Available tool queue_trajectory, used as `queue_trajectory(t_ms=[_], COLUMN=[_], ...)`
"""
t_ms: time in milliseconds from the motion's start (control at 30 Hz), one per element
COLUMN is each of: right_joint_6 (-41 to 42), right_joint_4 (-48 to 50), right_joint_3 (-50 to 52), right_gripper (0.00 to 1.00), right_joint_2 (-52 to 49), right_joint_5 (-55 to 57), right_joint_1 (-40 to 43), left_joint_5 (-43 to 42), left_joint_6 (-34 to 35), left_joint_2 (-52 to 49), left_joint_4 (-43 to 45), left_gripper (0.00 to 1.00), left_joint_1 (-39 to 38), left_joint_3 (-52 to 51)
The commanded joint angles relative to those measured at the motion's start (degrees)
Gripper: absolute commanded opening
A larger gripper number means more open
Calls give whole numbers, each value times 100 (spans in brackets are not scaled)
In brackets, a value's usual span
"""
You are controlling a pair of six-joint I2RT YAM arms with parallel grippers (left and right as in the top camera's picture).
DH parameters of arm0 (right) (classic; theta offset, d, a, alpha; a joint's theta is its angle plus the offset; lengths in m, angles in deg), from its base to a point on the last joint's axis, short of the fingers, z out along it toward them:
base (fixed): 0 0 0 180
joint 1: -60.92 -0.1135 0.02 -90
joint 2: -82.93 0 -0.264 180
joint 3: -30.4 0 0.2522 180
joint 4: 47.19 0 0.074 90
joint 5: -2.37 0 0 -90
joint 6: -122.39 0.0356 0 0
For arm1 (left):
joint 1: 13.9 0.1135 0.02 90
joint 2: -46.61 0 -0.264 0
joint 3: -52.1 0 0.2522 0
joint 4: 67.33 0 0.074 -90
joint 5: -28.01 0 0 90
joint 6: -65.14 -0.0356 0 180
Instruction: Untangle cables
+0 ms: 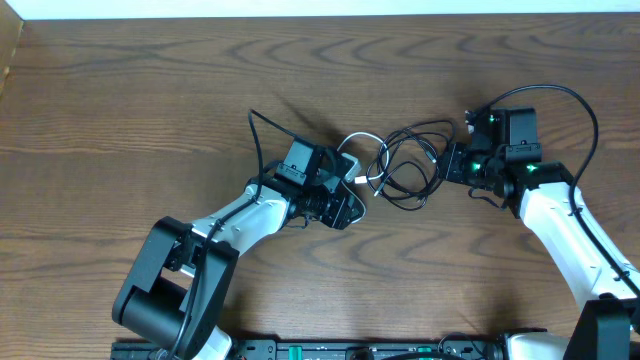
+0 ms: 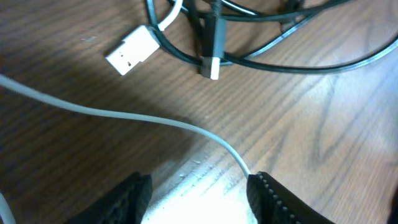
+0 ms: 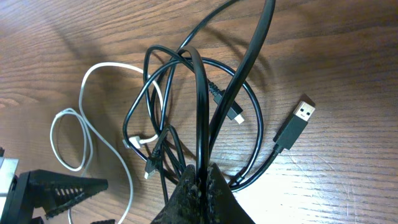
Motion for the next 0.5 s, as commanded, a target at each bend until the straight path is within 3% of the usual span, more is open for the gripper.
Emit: queue_trajectory(t_ms=[0, 467], right_joint_6=[-94, -92], right_joint_4=[7, 39], right_joint_3=[-127, -127], right_gripper=[1, 1], right_joint_2=[96, 96], right_joint_5=[26, 24], right_joint_1=[22, 22], left_joint_5=[-365, -785], left_joint_6=[-350, 588], left_joint_2=[-20, -20], left_joint_4=[-61, 439], left_gripper=[52, 53], left_joint_1=[0, 0], left_joint_3=[-26, -26])
